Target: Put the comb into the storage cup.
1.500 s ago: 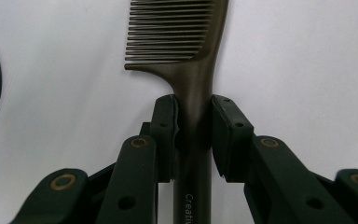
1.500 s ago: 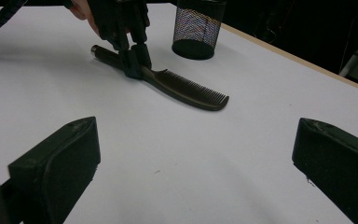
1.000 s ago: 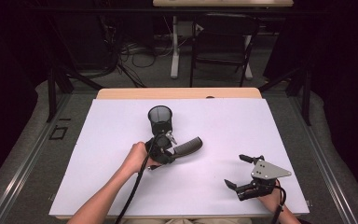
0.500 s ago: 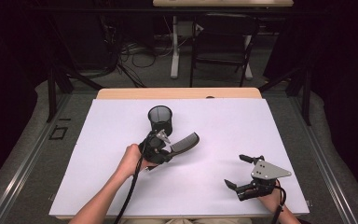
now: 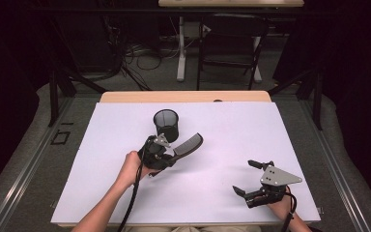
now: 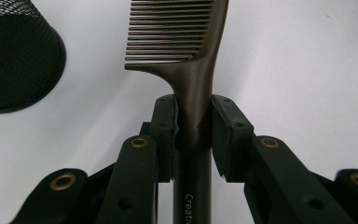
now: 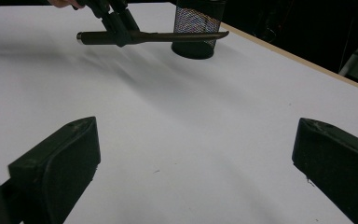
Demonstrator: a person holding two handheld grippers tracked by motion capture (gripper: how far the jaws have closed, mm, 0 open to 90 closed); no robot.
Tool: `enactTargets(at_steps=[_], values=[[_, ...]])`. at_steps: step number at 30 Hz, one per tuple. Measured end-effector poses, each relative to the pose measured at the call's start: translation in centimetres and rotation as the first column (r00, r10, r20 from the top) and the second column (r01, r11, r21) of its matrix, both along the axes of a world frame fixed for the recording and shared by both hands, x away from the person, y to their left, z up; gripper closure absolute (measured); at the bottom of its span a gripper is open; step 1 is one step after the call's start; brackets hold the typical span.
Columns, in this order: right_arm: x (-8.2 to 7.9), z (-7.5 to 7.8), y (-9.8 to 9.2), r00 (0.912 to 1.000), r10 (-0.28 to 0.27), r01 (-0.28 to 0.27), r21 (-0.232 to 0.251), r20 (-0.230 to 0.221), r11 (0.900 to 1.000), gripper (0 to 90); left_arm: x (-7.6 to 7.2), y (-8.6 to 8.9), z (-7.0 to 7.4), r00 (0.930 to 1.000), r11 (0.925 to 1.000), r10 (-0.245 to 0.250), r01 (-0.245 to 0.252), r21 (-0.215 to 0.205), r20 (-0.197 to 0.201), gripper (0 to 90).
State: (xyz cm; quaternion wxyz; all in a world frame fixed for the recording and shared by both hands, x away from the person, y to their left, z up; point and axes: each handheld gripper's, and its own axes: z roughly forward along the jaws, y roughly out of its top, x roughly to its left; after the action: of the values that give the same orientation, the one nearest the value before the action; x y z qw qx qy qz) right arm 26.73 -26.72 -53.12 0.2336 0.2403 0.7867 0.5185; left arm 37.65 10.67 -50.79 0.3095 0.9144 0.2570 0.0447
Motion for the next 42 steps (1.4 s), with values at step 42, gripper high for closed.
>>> enactTargets(at_steps=[42], values=[[0.1,-0.1,0.1,0.9998,-0.016,0.016,-0.002,-0.013,1.0,0.5,-1.7,2.7,1.1,0.9882,0.9861,0.081,-0.06,-0.155,0.13,71.8]])
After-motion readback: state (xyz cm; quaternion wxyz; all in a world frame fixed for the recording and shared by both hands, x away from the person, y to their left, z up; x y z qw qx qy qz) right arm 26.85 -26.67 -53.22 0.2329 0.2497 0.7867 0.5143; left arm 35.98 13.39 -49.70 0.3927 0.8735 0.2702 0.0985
